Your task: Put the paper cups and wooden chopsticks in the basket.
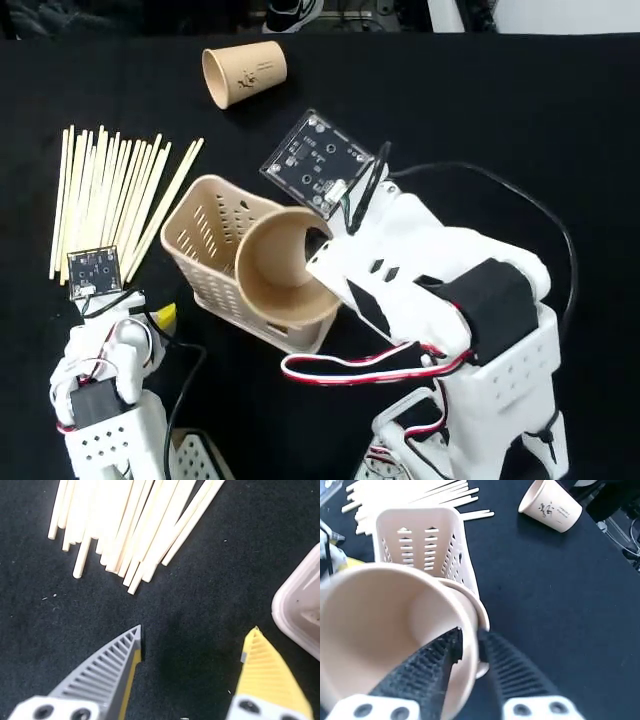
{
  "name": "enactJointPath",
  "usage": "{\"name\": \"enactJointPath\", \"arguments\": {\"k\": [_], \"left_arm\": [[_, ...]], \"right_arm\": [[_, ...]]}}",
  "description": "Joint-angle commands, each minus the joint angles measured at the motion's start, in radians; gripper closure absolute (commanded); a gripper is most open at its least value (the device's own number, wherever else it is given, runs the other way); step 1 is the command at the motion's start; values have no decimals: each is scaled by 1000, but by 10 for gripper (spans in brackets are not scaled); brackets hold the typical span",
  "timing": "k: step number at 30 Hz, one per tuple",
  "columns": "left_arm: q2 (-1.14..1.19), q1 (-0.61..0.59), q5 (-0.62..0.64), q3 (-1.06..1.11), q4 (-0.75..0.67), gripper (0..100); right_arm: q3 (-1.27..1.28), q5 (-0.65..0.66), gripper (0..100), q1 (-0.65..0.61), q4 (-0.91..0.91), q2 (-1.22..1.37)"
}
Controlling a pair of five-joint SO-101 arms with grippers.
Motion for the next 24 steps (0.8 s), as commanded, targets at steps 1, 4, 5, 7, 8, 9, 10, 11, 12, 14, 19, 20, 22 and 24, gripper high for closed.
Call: {"name": "enactJointPath", "arguments": {"k": [1,4,5,7,8,9,10,11,12,14,19,20,22,24], "left_arm": [[-6,4,-11,-4,-18,683],[-6,4,-11,-4,-18,683],[-6,4,-11,-4,-18,683],[-6,2,-9,-4,-18,683],[-6,2,-6,-7,-18,683],[-6,-1,-2,-15,-18,683],[-6,-4,0,-21,-17,683],[-6,-8,3,-38,-15,683],[-6,-10,15,-62,-8,683],[-6,-54,48,-148,-2,683],[-3,-150,84,-527,51,681],[-3,-139,84,-604,66,681],[6,-85,84,-730,84,681],[63,-10,84,-812,83,682]], "right_arm": [[-88,-2,748,-8,29,15],[-139,11,717,-3,29,10],[-154,11,723,-2,31,7],[-165,11,733,-2,31,-16],[-166,11,740,-2,31,-31],[-166,11,750,-2,31,-51],[-165,11,766,-2,31,-77],[-165,11,786,0,31,-105],[-163,11,815,9,31,-136],[-160,11,891,86,31,-196],[4,81,962,423,29,-275],[61,101,965,480,23,-275],[209,121,982,577,-26,-277],[374,126,986,649,-100,-277]]}}
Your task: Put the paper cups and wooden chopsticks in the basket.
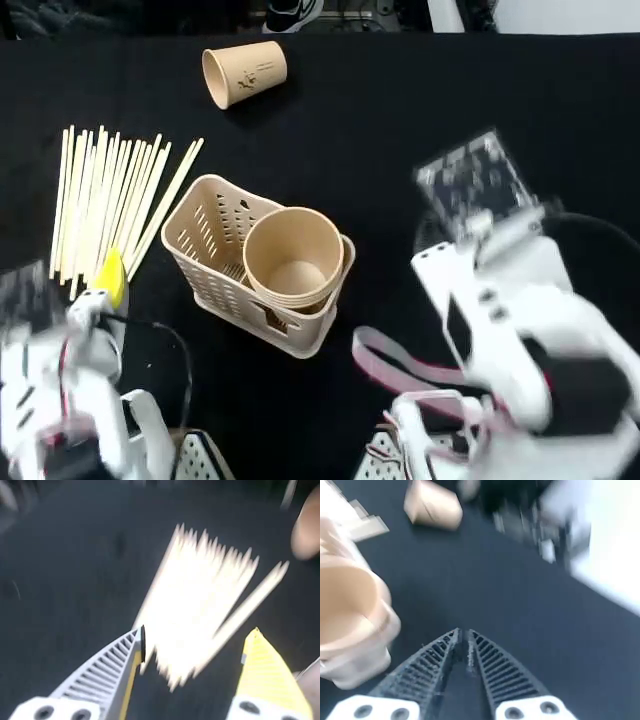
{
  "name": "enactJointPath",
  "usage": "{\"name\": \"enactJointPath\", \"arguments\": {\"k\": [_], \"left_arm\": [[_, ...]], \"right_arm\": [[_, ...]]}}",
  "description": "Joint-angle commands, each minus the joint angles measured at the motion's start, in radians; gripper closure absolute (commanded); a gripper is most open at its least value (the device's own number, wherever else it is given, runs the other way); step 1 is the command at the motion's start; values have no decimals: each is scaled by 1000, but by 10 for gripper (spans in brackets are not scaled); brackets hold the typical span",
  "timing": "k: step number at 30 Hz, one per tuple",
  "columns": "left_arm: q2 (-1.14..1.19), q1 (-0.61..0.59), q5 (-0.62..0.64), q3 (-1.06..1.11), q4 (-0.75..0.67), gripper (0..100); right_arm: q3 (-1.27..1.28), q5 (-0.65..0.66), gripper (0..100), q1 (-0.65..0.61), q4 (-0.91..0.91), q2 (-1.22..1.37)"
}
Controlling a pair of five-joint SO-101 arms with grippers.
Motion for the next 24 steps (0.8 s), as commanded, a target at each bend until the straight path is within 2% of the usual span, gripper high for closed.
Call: {"name": "enactJointPath", "arguments": {"k": [1,4,8,14,24], "left_arm": [[120,137,11,-282,14,682],[364,208,32,-372,18,682],[707,294,32,-595,126,679],[1003,435,11,-918,278,678],[1428,493,-169,-1030,390,697]], "right_arm": [[283,18,986,144,-121,-10],[507,15,986,216,-272,-12],[737,11,986,285,-453,-12],[1006,11,986,310,-672,-10],[1316,17,986,308,-977,-8]]}}
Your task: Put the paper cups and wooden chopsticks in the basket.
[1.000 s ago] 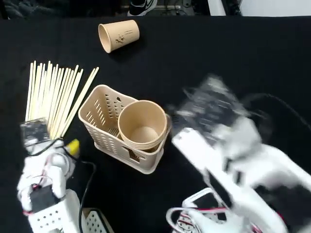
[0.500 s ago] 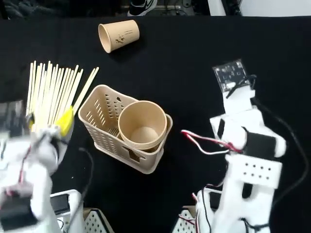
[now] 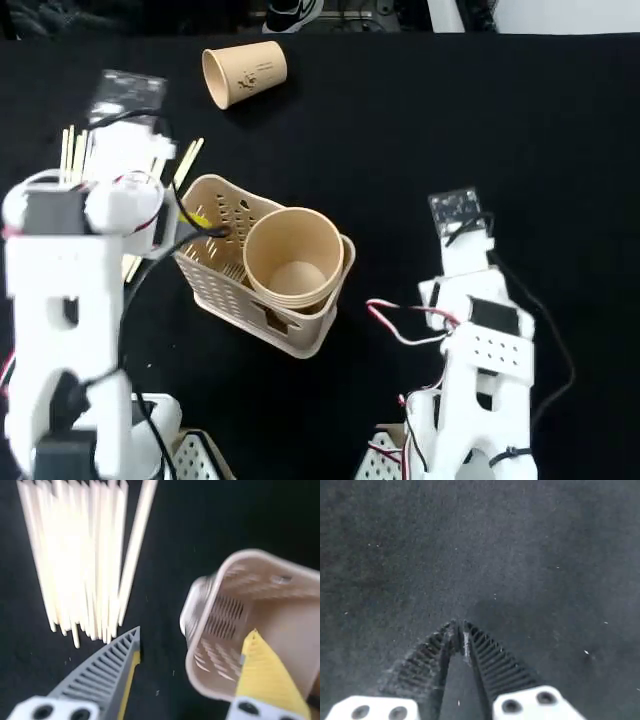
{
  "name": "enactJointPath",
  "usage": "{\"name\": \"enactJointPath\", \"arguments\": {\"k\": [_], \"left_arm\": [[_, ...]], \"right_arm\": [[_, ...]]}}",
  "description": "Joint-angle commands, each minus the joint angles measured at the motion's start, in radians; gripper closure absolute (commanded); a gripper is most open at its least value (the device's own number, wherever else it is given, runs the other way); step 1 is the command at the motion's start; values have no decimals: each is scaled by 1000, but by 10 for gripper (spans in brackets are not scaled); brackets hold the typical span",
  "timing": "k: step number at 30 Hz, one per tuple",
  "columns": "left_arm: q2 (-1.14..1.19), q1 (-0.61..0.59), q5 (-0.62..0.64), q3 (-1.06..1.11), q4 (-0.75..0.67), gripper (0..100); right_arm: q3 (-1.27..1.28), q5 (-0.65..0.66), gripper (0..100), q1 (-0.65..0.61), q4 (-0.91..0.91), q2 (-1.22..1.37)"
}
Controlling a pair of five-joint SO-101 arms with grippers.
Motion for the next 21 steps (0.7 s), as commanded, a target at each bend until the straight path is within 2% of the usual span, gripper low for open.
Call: {"name": "enactJointPath", "arguments": {"k": [1,7,8,10,13,15,21], "left_arm": [[149,33,-66,-59,12,718],[255,145,-58,-45,-101,964],[256,173,-57,-47,-104,979],[250,228,8,-47,-107,959],[245,278,204,-58,-124,969],[261,262,255,-79,-150,971],[404,114,358,-225,-146,971]], "right_arm": [[50,12,986,9,-71,-10],[81,31,986,-23,-74,-16],[81,41,986,-25,-74,-15],[82,46,986,-25,-74,-13],[99,48,986,-25,-84,-18],[102,48,986,-25,-95,-16],[102,48,986,-31,-95,-13]]}}
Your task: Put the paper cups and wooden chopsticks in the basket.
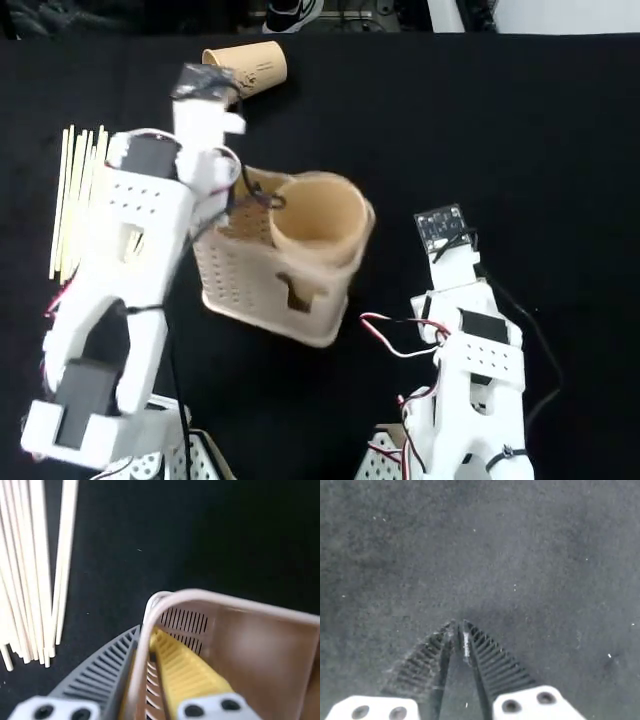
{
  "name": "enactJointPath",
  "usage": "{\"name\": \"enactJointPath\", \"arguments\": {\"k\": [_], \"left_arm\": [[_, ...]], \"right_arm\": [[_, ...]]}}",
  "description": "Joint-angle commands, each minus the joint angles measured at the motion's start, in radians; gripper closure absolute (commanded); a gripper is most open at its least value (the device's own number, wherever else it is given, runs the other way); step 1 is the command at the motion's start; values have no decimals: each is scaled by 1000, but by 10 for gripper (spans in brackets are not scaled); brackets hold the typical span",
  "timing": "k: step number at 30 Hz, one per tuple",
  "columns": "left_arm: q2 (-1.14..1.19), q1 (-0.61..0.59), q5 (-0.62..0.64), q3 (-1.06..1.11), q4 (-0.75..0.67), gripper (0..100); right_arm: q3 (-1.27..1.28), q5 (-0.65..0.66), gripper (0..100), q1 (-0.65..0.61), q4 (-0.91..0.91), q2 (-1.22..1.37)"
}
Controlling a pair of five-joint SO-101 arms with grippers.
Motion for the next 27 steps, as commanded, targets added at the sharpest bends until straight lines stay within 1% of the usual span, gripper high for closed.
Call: {"name": "enactJointPath", "arguments": {"k": [1,6,10,14,23,25,27], "left_arm": [[95,-93,92,-151,-8,971],[183,-64,160,-211,-26,971],[183,-56,164,-234,-52,971],[140,-67,161,-269,-8,971],[46,-58,152,-242,44,965],[40,-58,100,-242,80,902],[37,-59,51,-242,120,800]], "right_arm": [[-2,8,986,-17,-17,-13],[-2,8,986,-15,-17,-13],[-2,8,986,-15,-17,-13],[-2,8,986,-15,-18,-13],[10,8,986,-15,-46,-12],[10,8,986,-15,-46,-12],[10,8,986,-15,-46,-12]]}}
